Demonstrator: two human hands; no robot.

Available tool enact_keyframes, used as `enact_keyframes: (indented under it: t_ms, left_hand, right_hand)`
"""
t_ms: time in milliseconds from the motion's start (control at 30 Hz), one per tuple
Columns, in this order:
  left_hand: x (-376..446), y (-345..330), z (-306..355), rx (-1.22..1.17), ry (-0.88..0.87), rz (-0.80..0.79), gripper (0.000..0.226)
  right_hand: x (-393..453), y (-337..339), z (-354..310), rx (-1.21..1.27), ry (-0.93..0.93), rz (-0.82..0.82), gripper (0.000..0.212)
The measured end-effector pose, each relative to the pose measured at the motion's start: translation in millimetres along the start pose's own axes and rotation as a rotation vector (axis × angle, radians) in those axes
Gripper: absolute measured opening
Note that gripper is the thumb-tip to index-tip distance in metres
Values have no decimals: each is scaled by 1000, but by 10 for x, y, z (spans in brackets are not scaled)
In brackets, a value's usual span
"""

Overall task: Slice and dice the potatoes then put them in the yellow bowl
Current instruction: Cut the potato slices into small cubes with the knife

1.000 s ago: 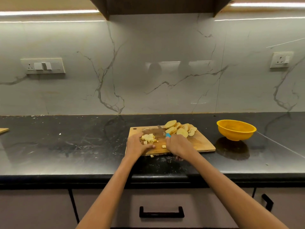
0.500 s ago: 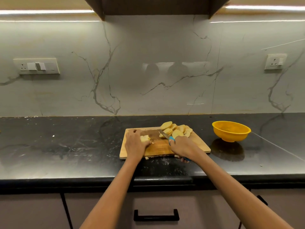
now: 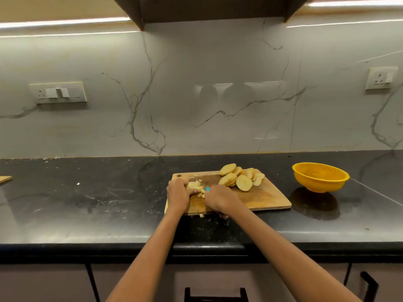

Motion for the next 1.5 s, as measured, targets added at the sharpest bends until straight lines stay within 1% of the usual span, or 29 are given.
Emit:
enact_keyframes:
  t_ms: [67, 167, 267, 333, 400, 500, 533, 567, 633, 733, 800, 833, 900, 1000, 1033, 1133, 1200, 1233, 1300, 1367, 1500]
  left_hand:
    - [86, -21, 17, -27, -10, -20, 18]
    - [174, -46, -49, -100, 12, -56, 33]
    - [195, -23, -154, -112, 35, -24, 35]
    - [173, 4, -171, -122, 44, -14, 37]
    - [132, -4, -141, -147, 26, -83, 48]
    - [45, -100, -76, -122, 17, -276, 81]
    - [29, -122, -61, -100, 16, -300, 88]
    - [20, -127, -42, -81, 13, -290, 90]
    - [26, -103, -4, -82, -12, -223, 83]
    - [72, -54, 1, -64, -23, -132, 62]
    - [131, -66, -7, -51, -33, -122, 36]
    - [150, -71, -1, -50, -33, -126, 28]
    - [205, -101, -22, -53, -34, -124, 29]
    - [277, -74, -29, -53, -52, -74, 23]
    - [302, -84, -39, -51, -57, -74, 26]
    - [387, -164, -87, -59, -25, -129, 41]
    - [428, -220, -83, -62, -35, -175, 45]
    - [450, -245, -78, -58, -55, -193, 42]
    - [484, -272, -52, -61, -94, -207, 31]
    - [513, -282, -59, -85, -98, -203, 21]
    - [495, -265, -47, -106, -111, -151, 16]
  right_hand:
    - [118, 26, 7, -6, 12, 32, 29]
    - [216, 115, 55, 13, 31, 93, 32]
    - [187, 191, 139, 11, 50, 111, 35]
    - [129, 188, 183, -24, 59, 86, 37]
    - [80, 132, 191, -62, 73, 55, 39]
    - [74, 102, 194, -74, 79, 92, 39]
    - [82, 119, 211, -63, 62, 123, 38]
    - [89, 144, 233, -49, 41, 155, 38]
    - [107, 174, 287, -41, -3, 194, 37]
    - [120, 118, 290, -89, -33, 178, 32]
    - [162, 55, 231, -87, -10, 146, 32]
    - [191, 49, 197, -60, 8, 147, 33]
    - [247, 111, 140, -10, 42, 206, 34]
    - [353, 248, 111, 57, 95, 356, 37]
    - [395, 279, 118, 103, 108, 382, 38]
    - [588, 316, 195, 344, 170, 389, 35]
    - [677, 374, 282, 457, 200, 438, 30]
    - [713, 404, 338, 513, 204, 468, 29]
    - [769, 465, 449, 615, 192, 525, 30]
    - [793, 525, 539, 666, 178, 575, 30]
    - [815, 616, 703, 746, 150, 652, 27]
Point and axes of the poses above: each hand's wrist, its own x-axis towards the middle knuckle, its own y-axis out of the back of the hand, z = x × y, the point moved 6 cm from there along x, towards the middle knuckle, and after that the axes turned 4 degrees about -y, right-handed, at the moved point
